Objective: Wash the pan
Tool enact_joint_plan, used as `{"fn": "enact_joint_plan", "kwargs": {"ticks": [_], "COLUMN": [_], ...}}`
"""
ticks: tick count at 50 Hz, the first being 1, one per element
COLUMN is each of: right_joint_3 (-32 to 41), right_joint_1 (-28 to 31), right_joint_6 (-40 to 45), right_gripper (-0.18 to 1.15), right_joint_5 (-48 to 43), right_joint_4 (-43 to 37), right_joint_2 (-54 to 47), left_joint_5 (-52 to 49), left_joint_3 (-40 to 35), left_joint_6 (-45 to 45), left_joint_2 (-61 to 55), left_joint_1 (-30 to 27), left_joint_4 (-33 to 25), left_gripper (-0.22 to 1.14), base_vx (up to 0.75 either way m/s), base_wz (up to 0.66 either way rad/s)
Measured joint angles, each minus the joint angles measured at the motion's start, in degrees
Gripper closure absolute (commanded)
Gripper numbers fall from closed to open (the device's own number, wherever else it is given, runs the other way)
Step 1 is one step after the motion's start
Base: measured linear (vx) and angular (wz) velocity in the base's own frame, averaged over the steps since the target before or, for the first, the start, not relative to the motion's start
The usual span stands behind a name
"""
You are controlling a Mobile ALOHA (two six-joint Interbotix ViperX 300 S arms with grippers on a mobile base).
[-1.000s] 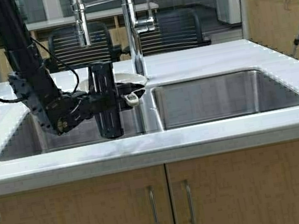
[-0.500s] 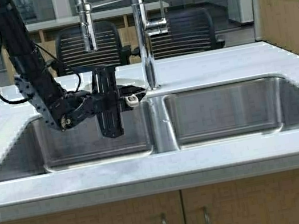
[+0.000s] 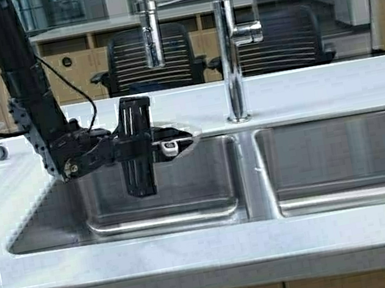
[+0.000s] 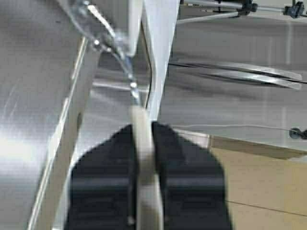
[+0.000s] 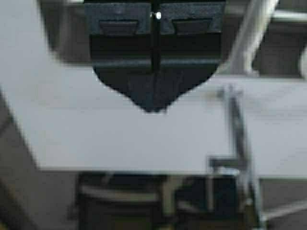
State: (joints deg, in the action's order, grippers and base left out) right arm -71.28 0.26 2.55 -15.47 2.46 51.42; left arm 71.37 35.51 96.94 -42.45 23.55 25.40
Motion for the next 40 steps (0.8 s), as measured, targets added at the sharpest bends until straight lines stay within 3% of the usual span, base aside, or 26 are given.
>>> {"fn": "enact_joint_plan", "kwargs": {"ticks": [30, 34, 40], "right_joint_3": [3.0, 4.5, 8.6], "right_joint_1": [0.4, 1.3, 4.1], "right_joint_6": [0.4, 1.2, 1.7], "right_gripper": [0.86, 0.69, 0.14], "right_joint_5": [0.4, 0.3, 0.3], "right_joint_4": [0.0, 0.0, 0.0], "right_joint_2": [-6.9, -8.3, -14.1], "left_joint_5": [14.2, 15.7, 17.8], "left_joint_3": [13.3, 14.9, 16.3], "left_joint_6": [-2.5, -2.5, -2.6], "left_joint_2": [0.5, 0.5, 0.5], "left_joint_1": [8.3, 8.2, 8.2], "left_joint_4": [-3.7, -5.0, -5.5], "left_gripper": [0.89, 0.89, 0.89], "base_vx": [0.14, 0.1, 0.08], "base_wz": [0.05, -0.04, -0.01]}}
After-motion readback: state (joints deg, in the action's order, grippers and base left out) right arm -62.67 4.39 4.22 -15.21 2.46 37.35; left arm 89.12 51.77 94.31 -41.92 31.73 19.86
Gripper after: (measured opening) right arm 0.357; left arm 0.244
